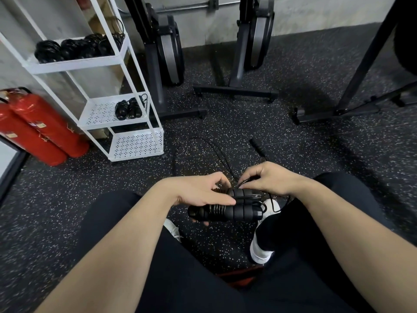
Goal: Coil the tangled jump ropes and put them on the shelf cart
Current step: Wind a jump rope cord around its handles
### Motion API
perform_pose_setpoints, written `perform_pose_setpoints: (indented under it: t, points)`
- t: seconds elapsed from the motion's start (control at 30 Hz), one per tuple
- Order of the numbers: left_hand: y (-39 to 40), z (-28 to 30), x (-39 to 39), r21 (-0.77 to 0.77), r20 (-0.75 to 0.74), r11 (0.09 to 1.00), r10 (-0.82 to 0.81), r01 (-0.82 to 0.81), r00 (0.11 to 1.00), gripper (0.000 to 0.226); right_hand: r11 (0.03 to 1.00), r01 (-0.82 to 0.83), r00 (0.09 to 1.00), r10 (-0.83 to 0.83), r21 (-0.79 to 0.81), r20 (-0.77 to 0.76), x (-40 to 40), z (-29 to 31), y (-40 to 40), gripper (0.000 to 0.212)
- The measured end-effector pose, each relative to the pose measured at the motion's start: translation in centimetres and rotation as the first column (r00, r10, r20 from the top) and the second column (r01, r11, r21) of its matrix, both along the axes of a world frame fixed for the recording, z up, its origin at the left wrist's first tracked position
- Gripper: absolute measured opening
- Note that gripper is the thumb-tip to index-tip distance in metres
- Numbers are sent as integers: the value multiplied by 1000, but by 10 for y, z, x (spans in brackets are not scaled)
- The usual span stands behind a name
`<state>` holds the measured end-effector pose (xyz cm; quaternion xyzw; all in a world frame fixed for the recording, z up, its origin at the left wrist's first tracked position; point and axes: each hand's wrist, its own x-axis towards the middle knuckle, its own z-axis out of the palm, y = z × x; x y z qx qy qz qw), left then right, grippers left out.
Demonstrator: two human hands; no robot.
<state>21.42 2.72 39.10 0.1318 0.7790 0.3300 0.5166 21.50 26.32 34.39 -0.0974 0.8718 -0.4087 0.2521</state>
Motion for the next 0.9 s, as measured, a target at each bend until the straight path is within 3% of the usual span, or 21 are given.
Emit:
perform_pose_setpoints:
  t: [0.1,0.23,0.33,0.43,0.53,0.6,0.67,0.83,0.9]
  points:
    - [2,-12,-4,-70,-86,993,-97,91,992,81,1000,21,999,-21,-20,-30,3,1,0,9]
    - [8,-24,-6,-198,-215,968,-198,156,956,87,998,48,993,-45,32,-107,6,-4,-8,12]
    - [13,-27,-6,-232,-266,962,-203,142,943,80,990,48,964,-11,134,-266,5,-8,-10,3]
    - [16,-30,-8,-228,-333,962,-224,152,916,43,975,47,920,43,218,-391,7,-7,-12,10]
    - [16,-38,-8,-193,-446,979,-147,66,883,34,984,62,891,20,165,-454,8,-5,-14,15]
    - [14,-43,-8,-190,-525,982,-98,-4,845,41,984,86,898,-8,157,-440,8,-2,-16,19]
    - [12,-51,-10,-197,-565,978,-58,-67,823,45,965,92,916,15,246,-400,7,0,-18,25]
    - [12,-60,-13,-234,-584,947,44,-220,810,46,922,106,964,-4,373,-266,4,-7,-16,29]
    - [15,-60,-13,-237,-613,934,69,-266,787,44,933,99,979,-28,347,-204,4,-7,-15,35]
